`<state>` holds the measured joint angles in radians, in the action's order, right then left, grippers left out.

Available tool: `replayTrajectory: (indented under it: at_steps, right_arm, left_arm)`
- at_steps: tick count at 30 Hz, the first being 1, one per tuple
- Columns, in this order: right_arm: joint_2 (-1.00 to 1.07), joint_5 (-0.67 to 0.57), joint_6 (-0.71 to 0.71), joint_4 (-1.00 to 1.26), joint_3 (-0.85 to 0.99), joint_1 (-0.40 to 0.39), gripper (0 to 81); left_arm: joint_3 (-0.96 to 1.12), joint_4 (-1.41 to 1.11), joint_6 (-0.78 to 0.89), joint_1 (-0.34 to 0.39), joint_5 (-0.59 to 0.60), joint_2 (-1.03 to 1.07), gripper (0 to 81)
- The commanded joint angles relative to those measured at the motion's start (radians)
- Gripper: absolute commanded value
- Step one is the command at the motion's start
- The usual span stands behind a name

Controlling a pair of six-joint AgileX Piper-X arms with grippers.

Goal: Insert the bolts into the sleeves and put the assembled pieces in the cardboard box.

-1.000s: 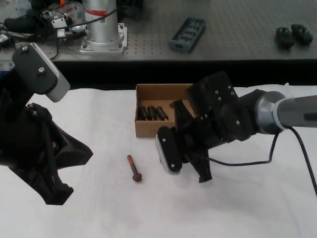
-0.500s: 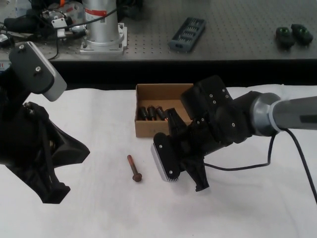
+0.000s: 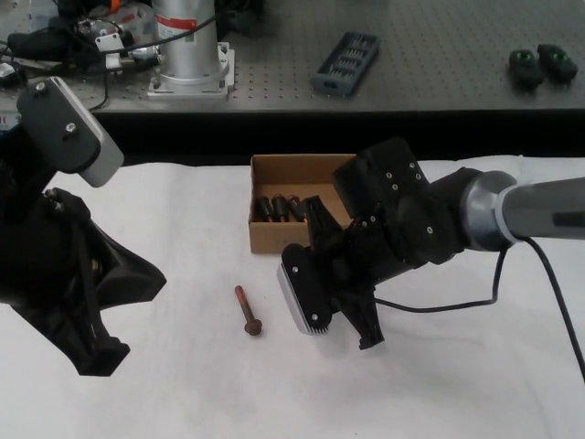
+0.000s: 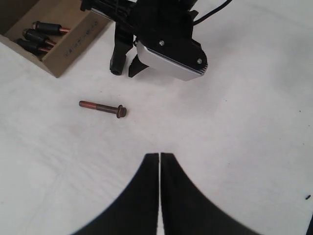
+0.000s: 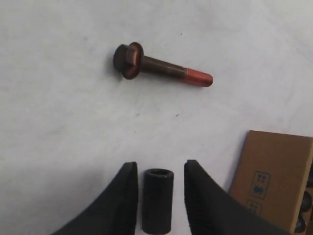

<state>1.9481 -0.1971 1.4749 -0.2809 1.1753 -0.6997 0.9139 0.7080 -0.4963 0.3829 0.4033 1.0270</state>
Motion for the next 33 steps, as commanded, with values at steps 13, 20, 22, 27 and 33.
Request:
replayTrajectory:
  at_steps: [13,20,22,27,33]
  right_arm:
    - [0.045,0.003,0.008,0.003,0.042,0.027,25.3]
    - [0.057,0.003,0.008,-0.006,0.042,0.027,25.3]
    - [0.067,0.003,0.008,-0.006,0.042,0.027,25.3]
    - [0.081,0.001,0.012,-0.011,0.042,0.03,25.3]
    - [0.081,0.005,0.03,-0.044,0.042,0.04,25.3]
  left_arm:
    - [0.002,-0.005,-0.005,-0.001,0.005,-0.007,0.7]
    - [0.002,-0.005,-0.005,-0.001,0.005,-0.007,0.7]
    - [0.002,-0.005,-0.005,-0.001,0.005,-0.007,0.7]
    - [0.002,-0.005,-0.005,-0.001,0.005,-0.007,0.6]
    - [0.002,-0.005,-0.005,-0.001,0.005,-0.007,0.6]
